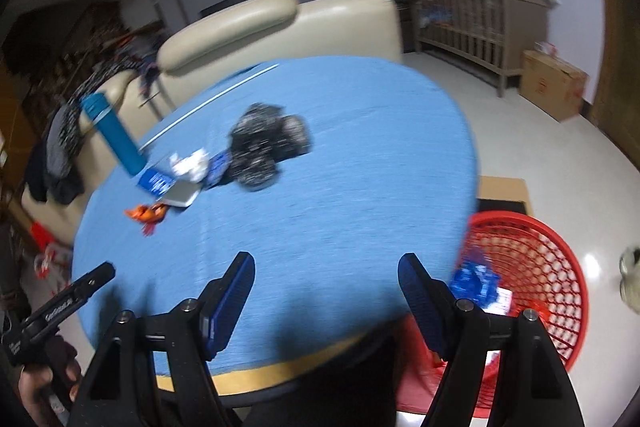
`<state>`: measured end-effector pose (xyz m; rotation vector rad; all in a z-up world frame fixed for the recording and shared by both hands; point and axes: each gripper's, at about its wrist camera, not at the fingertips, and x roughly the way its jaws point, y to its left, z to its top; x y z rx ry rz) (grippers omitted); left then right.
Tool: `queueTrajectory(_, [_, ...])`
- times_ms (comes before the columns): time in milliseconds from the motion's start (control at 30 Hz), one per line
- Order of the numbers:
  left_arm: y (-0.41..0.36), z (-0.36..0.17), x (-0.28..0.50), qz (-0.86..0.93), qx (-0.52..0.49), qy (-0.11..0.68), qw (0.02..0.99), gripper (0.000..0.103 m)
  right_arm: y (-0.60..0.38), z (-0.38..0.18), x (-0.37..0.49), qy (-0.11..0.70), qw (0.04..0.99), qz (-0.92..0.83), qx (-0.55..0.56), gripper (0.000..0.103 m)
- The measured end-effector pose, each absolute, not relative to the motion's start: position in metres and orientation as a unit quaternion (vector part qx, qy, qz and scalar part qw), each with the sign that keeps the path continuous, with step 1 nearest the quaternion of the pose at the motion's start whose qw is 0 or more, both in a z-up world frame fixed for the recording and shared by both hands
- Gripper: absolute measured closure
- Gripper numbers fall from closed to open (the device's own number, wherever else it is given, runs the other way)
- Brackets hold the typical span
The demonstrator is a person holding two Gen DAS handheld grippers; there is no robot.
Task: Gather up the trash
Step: 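Return both tools to the table toward the toothpaste box, then close the right tool on the blue toothpaste box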
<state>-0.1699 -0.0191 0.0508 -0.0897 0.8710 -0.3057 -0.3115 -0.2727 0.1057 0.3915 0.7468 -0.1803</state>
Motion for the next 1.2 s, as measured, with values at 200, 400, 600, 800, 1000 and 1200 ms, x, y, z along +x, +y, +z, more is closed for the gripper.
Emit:
queueTrajectory(200, [-0.005, 0.045, -0.167, -0.132, -0.053, 0.42, 0.896, 0.025, -0.222, 0.101, -0.277, 0.391, 0.909, -0.013, 0.145, 0.026])
queueTrajectory(400, [0.006, 0.037, -0.159, -0.119, -0.062, 0.424, 0.896, 0.025, -0.171, 0.097, -0.221, 0.408, 0.905, 0.072, 0.093, 0.026])
queueTrajectory(600, [0.016, 0.033, -0.15, -0.112, -0.065, 0.427, 0.895, 0.025, -0.137, 0.105, -0.16, 0.407, 0.904, 0.121, 0.042, 0.026])
queueTrajectory(800, [0.017, 0.028, -0.14, -0.111, -0.062, 0.433, 0.892, 0.025, -0.11, 0.102, -0.104, 0.407, 0.9, 0.156, -0.002, 0.026])
queueTrajectory(1000, [0.016, 0.026, -0.128, -0.109, -0.062, 0.438, 0.89, 0.025, -0.109, 0.08, -0.059, 0.429, 0.89, 0.155, -0.015, 0.045])
queueTrajectory(1200, [0.006, 0.025, -0.113, -0.114, -0.055, 0.445, 0.886, 0.025, -0.125, 0.077, -0.05, 0.427, 0.89, 0.16, 0.007, 0.054])
